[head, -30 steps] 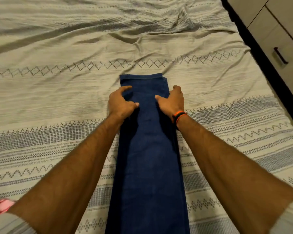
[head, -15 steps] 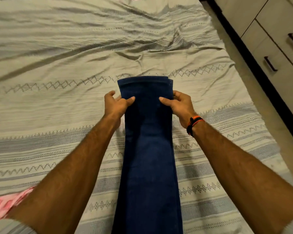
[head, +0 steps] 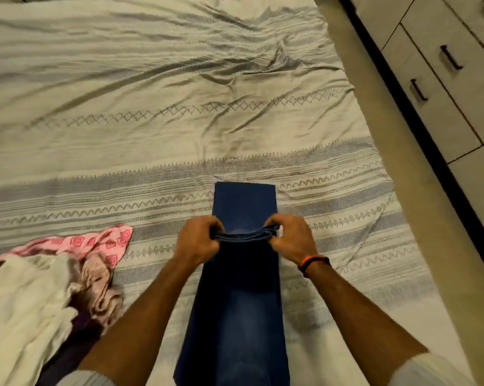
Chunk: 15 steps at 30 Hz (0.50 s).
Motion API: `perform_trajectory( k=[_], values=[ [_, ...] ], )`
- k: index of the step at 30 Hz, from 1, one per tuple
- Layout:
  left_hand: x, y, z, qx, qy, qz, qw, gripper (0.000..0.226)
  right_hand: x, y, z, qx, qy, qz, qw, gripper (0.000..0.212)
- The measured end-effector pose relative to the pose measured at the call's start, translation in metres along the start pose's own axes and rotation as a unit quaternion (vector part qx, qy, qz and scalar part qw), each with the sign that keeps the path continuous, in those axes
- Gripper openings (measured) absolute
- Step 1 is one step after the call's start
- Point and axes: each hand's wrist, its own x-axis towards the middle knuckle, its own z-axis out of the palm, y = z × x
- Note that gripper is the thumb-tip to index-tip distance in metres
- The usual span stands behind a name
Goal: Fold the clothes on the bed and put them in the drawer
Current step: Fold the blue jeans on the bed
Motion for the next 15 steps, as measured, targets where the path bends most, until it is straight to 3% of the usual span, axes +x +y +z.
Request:
perform_trajectory(
  k=[5,9,15],
  values=[
    [-0.077,-0.012,0.035,0.222,-0.104,0.07,0.967,0.032,-0.083,0.018,0.043,-0.162,-0.054,-0.031,0.985,0.021],
    [-0.123,-0.022,0.067,0.273,-0.16,0.101,0.943,0.04,-0.129,0.032,0.068,-0.246,-0.07,-0.061,0.965,0.034],
    [-0.162,-0.036,0.094,0.291,-0.156,0.119,0.936,0.038,-0.169,0.045,0.086,-0.294,-0.087,-0.079,0.949,0.037]
  ],
)
